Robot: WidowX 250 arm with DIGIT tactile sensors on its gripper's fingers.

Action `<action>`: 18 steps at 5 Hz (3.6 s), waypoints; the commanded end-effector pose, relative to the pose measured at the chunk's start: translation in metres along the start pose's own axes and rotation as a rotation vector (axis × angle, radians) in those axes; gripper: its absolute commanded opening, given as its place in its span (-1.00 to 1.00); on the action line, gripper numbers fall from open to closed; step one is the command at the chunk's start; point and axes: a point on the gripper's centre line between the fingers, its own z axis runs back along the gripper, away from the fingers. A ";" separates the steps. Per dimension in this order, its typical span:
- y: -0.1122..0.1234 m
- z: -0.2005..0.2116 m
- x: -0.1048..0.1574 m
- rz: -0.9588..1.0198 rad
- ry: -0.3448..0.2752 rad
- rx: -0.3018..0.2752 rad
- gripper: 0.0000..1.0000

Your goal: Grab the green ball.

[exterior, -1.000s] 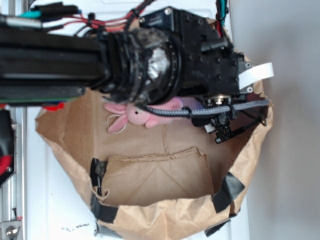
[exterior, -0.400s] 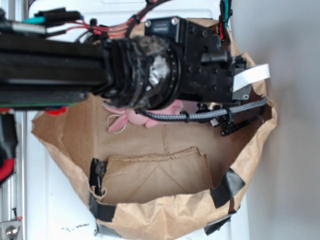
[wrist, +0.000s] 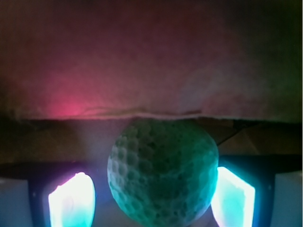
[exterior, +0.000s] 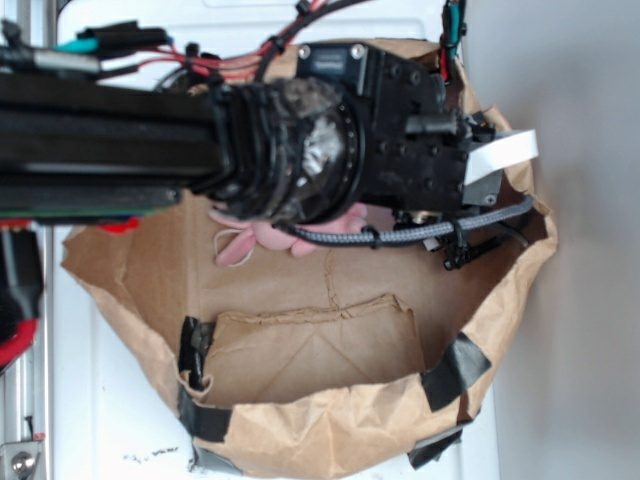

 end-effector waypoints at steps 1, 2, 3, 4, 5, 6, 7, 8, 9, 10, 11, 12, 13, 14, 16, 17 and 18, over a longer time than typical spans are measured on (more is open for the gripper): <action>-0.004 0.012 0.021 0.037 -0.033 -0.044 -1.00; -0.005 0.013 0.020 0.029 -0.040 -0.037 -1.00; -0.006 0.013 0.020 0.031 -0.043 -0.032 -1.00; -0.006 0.014 0.020 0.027 -0.045 -0.032 -1.00; -0.004 0.023 0.015 0.001 -0.020 -0.046 -1.00; -0.004 0.047 0.000 -0.077 0.026 -0.067 -1.00; -0.004 0.072 -0.008 -0.120 0.067 -0.108 -1.00; 0.001 0.096 -0.015 -0.168 0.106 -0.163 -1.00; 0.006 0.120 -0.025 -0.223 0.130 -0.198 -1.00; 0.010 0.135 -0.031 -0.257 0.165 -0.193 -1.00; 0.011 0.145 -0.035 -0.286 0.181 -0.199 -1.00; 0.010 0.149 -0.037 -0.283 0.177 -0.198 -1.00; 0.008 0.155 -0.039 -0.296 0.171 -0.219 -1.00; 0.005 0.164 -0.039 -0.293 0.171 -0.246 -1.00; -0.006 0.177 -0.043 -0.301 0.167 -0.253 -1.00; -0.008 0.179 -0.042 -0.291 0.164 -0.264 -1.00; -0.009 0.177 -0.041 -0.284 0.156 -0.264 -1.00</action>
